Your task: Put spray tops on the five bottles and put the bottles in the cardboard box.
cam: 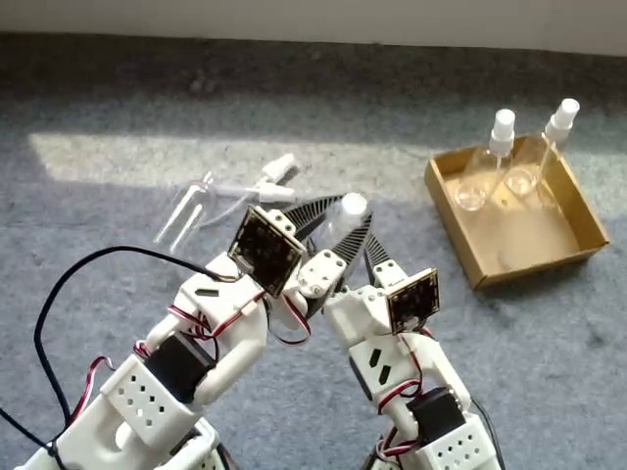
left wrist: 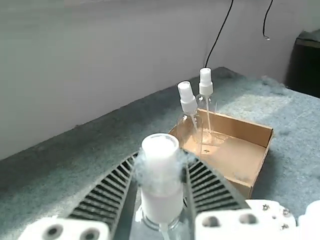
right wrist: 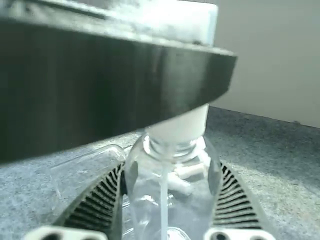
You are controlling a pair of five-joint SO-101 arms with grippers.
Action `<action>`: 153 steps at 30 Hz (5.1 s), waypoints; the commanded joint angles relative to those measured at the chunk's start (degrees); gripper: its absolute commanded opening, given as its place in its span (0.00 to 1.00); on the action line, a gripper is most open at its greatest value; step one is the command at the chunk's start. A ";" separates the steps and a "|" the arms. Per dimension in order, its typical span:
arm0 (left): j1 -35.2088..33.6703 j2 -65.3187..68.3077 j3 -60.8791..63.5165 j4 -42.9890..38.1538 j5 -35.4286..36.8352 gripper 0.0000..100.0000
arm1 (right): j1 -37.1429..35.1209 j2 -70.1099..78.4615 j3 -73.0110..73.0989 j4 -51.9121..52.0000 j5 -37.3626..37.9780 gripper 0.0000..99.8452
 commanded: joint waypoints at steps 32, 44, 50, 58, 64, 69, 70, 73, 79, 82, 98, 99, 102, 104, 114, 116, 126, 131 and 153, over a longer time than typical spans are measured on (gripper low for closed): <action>2.15 -7.69 10.68 -8.70 -9.85 0.00 | -0.31 -1.19 6.73 1.89 0.00 0.11; -1.89 -7.60 10.51 -8.70 -9.85 0.06 | -0.31 -1.19 6.73 1.98 0.00 0.11; -1.98 -7.69 10.33 -7.12 -8.09 0.13 | -0.22 -1.19 6.73 1.98 0.00 0.11; -1.98 -7.78 4.88 -1.23 -7.03 0.13 | -0.13 -1.19 6.73 1.98 0.00 0.11; -1.80 -8.04 -2.15 10.55 -7.03 0.13 | -0.13 -1.19 6.73 1.98 0.00 0.11; -1.98 -14.99 -3.91 14.33 -7.12 0.13 | -0.13 -1.19 6.73 2.07 0.00 0.11; -1.98 -16.84 -3.65 14.86 -7.12 0.13 | -0.13 -1.19 6.73 2.07 0.00 0.11; -1.98 -21.23 -3.56 20.22 -7.12 0.13 | -0.04 -1.19 6.73 2.07 0.00 0.11; -8.40 -27.47 -3.65 29.80 -7.03 0.06 | -0.04 -1.19 6.73 2.07 0.00 0.11; -15.60 -29.58 -3.65 32.00 -7.03 0.02 | -0.04 -1.19 6.73 2.07 0.00 0.11; -34.15 -42.15 2.86 44.57 -7.03 0.03 | 6.81 -1.27 6.20 2.15 -0.18 0.11; -35.38 -42.07 4.09 44.57 -7.03 0.03 | 7.78 -1.27 6.11 2.15 -0.09 0.11; -37.76 -41.98 7.78 44.57 -7.03 0.03 | 9.45 -1.27 6.02 2.15 0.00 0.11; -38.73 -41.98 10.59 44.57 -7.03 0.03 | 10.15 -1.27 4.18 2.15 0.00 0.11; -38.46 -41.98 26.86 44.22 -6.95 0.03 | 21.93 -1.01 -19.91 14.20 0.09 0.11; -38.29 -41.98 28.79 44.22 -6.95 0.03 | 25.45 -0.92 -23.52 14.11 0.35 0.11; -38.29 -41.98 35.91 44.22 -7.03 0.03 | 32.92 11.47 -36.53 14.02 7.47 0.11; -38.29 -41.98 36.97 44.22 -7.03 0.03 | 42.95 27.82 -44.79 14.02 5.54 0.11; -38.29 -41.98 37.05 44.22 -7.03 0.03 | 55.96 72.66 -37.67 -32.48 2.20 0.11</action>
